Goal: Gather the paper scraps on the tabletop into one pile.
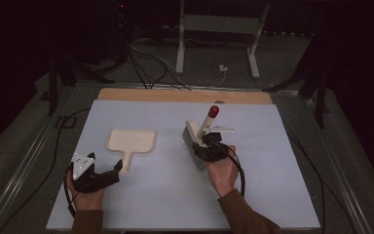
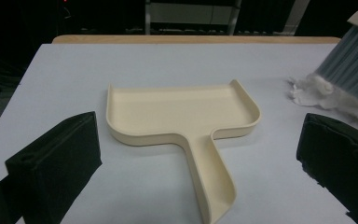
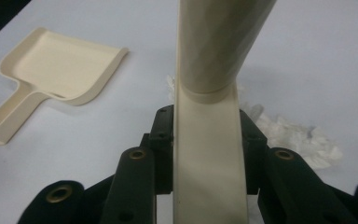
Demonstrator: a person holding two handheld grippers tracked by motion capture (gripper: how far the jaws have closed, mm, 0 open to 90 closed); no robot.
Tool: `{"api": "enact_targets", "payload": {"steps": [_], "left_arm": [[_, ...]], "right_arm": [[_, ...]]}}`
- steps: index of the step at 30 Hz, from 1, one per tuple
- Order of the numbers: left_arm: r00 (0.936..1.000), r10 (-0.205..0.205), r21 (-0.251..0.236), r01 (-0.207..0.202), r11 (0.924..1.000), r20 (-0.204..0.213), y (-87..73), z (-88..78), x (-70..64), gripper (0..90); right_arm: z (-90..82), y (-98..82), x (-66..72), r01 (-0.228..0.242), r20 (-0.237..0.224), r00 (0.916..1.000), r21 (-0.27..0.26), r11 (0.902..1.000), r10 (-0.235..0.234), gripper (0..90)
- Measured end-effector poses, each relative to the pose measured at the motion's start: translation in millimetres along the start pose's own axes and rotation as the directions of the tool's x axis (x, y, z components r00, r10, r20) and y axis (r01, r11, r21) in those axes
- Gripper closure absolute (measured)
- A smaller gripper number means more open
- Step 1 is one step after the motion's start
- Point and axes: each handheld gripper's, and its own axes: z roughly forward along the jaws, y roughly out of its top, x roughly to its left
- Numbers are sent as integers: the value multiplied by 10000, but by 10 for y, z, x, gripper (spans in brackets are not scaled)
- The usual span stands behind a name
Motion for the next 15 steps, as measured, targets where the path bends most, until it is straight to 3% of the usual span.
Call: {"api": "enact_targets", "payload": {"steps": [15], "left_arm": [[10000,-11,14,11,10000,2,-3,6,-8,4]], "right_arm": [[-254,43,-180,-108,-322,9994,-232,9997,100,674]]}}
